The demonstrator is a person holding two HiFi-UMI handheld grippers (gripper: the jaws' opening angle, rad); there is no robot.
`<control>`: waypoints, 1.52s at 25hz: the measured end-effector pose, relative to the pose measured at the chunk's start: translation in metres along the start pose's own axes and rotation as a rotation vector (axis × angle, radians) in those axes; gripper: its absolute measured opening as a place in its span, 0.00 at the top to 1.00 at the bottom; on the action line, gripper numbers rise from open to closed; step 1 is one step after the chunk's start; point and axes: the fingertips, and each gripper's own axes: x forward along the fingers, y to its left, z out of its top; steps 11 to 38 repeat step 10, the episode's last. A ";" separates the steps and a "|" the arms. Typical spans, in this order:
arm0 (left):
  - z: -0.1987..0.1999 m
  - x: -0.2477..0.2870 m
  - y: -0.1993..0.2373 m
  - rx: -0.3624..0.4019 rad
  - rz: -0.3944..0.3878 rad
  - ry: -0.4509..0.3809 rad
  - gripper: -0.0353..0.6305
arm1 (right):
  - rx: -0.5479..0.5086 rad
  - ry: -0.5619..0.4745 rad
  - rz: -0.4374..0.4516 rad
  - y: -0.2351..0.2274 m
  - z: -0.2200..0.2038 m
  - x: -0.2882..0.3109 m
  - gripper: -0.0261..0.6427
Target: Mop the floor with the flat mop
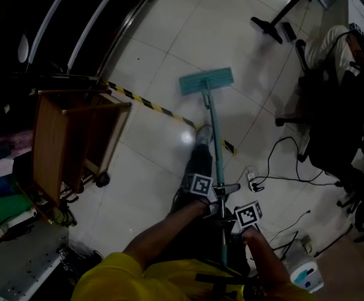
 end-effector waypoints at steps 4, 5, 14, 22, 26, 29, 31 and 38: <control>-0.011 0.003 0.010 -0.005 -0.008 -0.007 0.86 | -0.019 0.005 0.003 -0.009 -0.010 0.000 0.94; -0.011 0.003 0.012 -0.009 -0.005 -0.007 0.86 | -0.025 0.004 0.001 -0.012 -0.010 0.000 0.94; -0.010 -0.005 0.023 0.021 0.029 -0.008 0.86 | -0.030 0.011 0.008 -0.019 -0.011 0.007 0.94; -0.010 -0.005 0.023 0.021 0.029 -0.008 0.86 | -0.030 0.011 0.008 -0.019 -0.011 0.007 0.94; -0.010 -0.005 0.023 0.021 0.029 -0.008 0.86 | -0.030 0.011 0.008 -0.019 -0.011 0.007 0.94; -0.010 -0.005 0.023 0.021 0.029 -0.008 0.86 | -0.030 0.011 0.008 -0.019 -0.011 0.007 0.94; -0.010 -0.005 0.023 0.021 0.029 -0.008 0.86 | -0.030 0.011 0.008 -0.019 -0.011 0.007 0.94; -0.010 -0.005 0.023 0.021 0.029 -0.008 0.86 | -0.030 0.011 0.008 -0.019 -0.011 0.007 0.94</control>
